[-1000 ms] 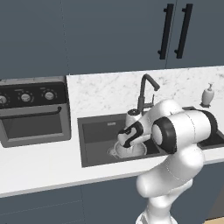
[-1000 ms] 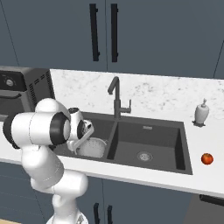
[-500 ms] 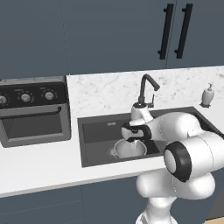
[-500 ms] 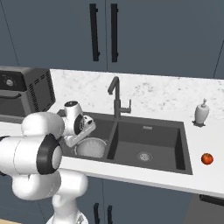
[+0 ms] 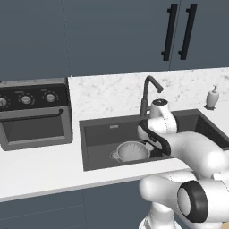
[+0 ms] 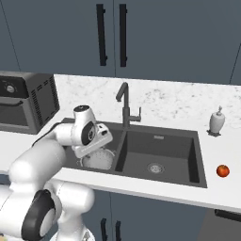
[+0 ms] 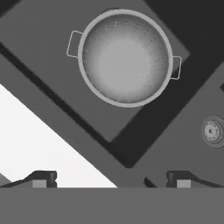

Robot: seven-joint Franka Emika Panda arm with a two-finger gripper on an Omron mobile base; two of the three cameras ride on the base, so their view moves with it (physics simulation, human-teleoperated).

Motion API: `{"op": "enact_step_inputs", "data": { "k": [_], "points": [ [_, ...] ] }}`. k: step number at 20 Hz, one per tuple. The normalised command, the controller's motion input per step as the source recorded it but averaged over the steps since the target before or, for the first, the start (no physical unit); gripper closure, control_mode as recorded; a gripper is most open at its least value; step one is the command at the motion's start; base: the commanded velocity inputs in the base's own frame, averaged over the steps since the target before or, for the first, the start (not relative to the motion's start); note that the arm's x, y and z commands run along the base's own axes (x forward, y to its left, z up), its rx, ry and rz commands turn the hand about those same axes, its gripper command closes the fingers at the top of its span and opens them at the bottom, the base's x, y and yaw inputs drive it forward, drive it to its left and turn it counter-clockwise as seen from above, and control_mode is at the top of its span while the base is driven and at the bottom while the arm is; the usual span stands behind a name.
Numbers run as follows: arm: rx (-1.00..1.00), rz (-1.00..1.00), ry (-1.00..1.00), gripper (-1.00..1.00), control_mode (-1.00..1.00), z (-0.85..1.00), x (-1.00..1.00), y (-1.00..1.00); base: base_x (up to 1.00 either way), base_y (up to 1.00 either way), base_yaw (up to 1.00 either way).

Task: Put the colander in the sink, put the apple in the colander, and turn on the sink faucet and pour water over the colander.

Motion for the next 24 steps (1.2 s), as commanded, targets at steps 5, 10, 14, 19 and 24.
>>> {"op": "enact_step_inputs", "data": {
  "k": [5,10,14,19,24],
  "points": [
    [0.06,-0.23,-0.02,-1.00,-1.00,0.26,-0.33,-0.92,0.00,0.00,0.00],
    [0.04,-0.21,-0.05,-1.00,-1.00,0.20,-0.11,-0.96,0.00,0.00,0.00],
    [0.05,-0.22,-0.04,-1.00,-1.00,0.24,-0.01,-0.97,0.00,0.00,0.00],
    [0.04,-0.23,-0.02,-1.00,-1.00,0.15,0.00,-0.89,0.00,0.00,0.00],
    [0.03,-0.21,0.00,-1.00,-1.00,0.11,0.01,-0.80,0.00,0.00,0.00]
  ]
}}
